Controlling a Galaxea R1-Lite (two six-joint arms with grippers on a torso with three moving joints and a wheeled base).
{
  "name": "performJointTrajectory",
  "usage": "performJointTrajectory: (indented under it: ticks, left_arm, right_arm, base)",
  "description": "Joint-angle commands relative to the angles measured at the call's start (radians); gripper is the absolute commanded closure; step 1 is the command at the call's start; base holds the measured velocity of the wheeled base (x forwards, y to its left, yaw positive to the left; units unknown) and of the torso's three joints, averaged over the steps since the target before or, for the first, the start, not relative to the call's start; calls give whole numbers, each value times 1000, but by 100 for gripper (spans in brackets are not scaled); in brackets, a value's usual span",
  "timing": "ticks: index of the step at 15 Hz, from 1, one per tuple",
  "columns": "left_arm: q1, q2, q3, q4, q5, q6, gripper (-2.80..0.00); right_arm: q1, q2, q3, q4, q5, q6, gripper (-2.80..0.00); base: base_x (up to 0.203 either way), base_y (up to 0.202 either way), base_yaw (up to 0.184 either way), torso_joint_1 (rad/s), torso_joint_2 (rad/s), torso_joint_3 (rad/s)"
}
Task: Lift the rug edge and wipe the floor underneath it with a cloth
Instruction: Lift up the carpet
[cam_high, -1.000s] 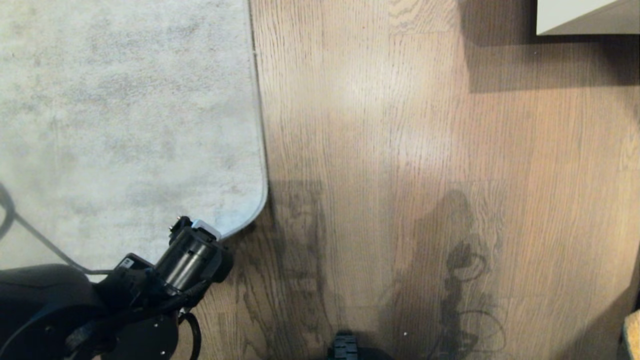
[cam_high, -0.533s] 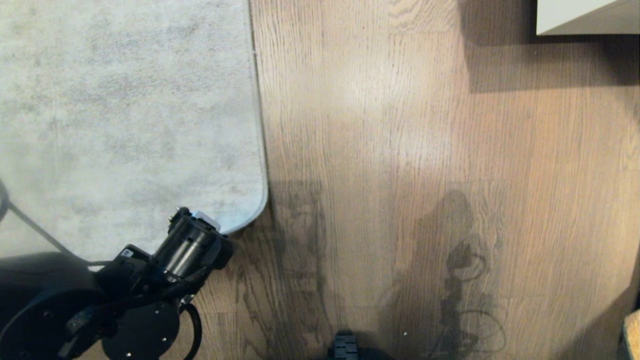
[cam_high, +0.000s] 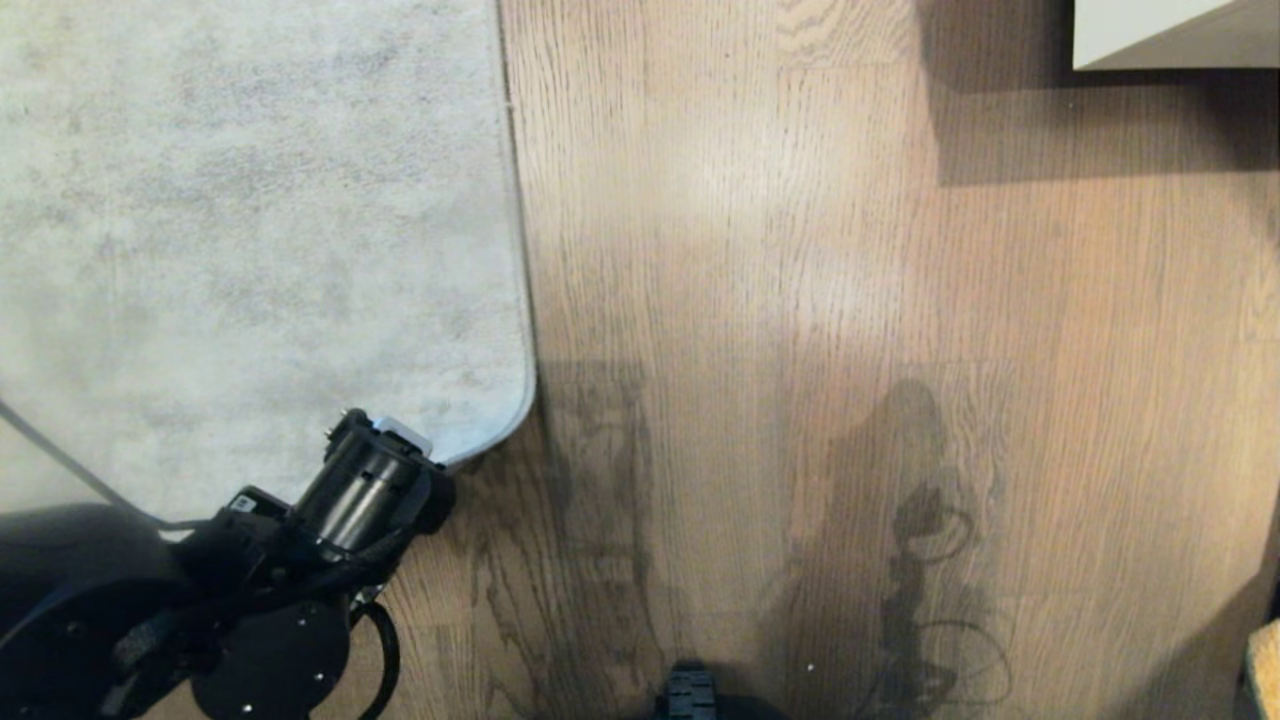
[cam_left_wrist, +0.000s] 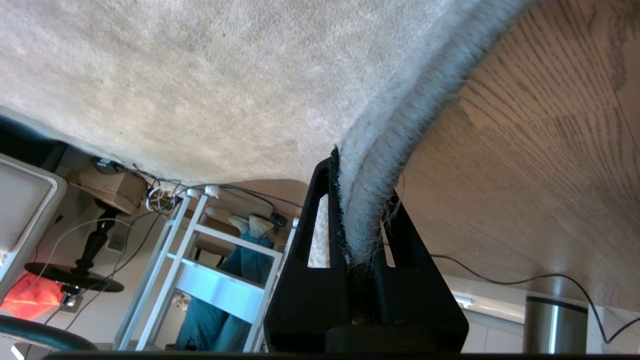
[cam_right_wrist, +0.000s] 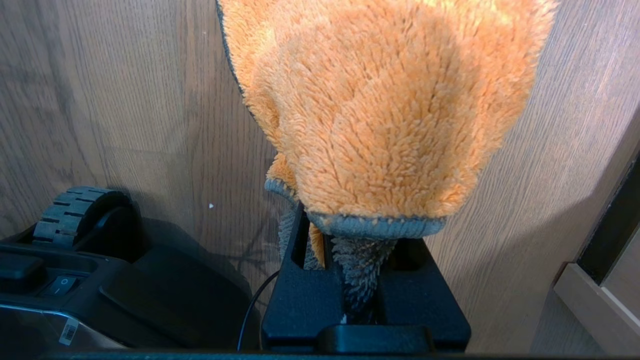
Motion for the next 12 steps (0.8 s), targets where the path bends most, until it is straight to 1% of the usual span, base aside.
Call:
performJointTrajectory:
  ticks: [1,7,12]
  left_arm:
    - [2,-8,6,1,6,1,0]
    - [13,-33,7,3,7,3,0]
    - [65,-80,7,3,11,7,0]
  right_arm:
    - [0,1,0,0,1,-1,0]
    - [0,1,0,0,1,-1,0]
    - [0,1,0,0,1,-1,0]
  base:
    - [0,0,0,0,0,0]
    - [0,0,0,0,0,0]
    - [0,0,0,0,0,0]
